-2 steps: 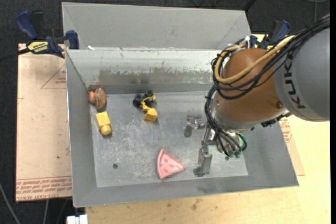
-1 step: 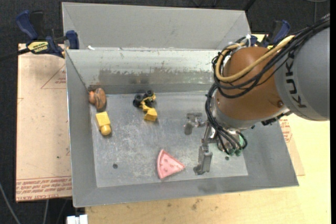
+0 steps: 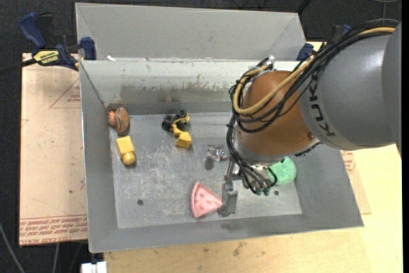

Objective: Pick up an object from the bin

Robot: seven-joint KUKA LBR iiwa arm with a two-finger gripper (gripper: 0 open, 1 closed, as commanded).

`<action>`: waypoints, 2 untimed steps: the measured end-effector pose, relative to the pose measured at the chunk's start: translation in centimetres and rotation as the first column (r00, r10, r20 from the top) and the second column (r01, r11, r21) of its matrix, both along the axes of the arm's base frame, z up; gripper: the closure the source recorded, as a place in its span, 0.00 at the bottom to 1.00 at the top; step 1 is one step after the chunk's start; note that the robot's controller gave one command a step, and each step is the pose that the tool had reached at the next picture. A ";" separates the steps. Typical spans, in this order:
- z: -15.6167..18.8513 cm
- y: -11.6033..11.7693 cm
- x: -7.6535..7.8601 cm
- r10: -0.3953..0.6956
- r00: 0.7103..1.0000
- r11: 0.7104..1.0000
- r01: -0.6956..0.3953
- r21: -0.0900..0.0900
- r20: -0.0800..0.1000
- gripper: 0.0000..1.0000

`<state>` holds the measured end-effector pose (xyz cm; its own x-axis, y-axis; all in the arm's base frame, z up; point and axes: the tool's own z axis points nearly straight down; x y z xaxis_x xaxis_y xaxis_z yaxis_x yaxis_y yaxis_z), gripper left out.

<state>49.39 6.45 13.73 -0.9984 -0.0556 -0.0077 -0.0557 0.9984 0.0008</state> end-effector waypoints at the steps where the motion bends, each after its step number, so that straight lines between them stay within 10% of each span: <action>1: -4.4 1.7 0.6 0.035 0.999 0.999 -0.035 0.000 -0.010 0.00; 2: -5.6 1.1 -0.7 0.087 0.996 0.996 -0.087 0.000 -0.007 1.00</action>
Offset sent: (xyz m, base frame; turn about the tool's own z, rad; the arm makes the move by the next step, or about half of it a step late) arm -0.0074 0.0105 -0.0561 -0.0888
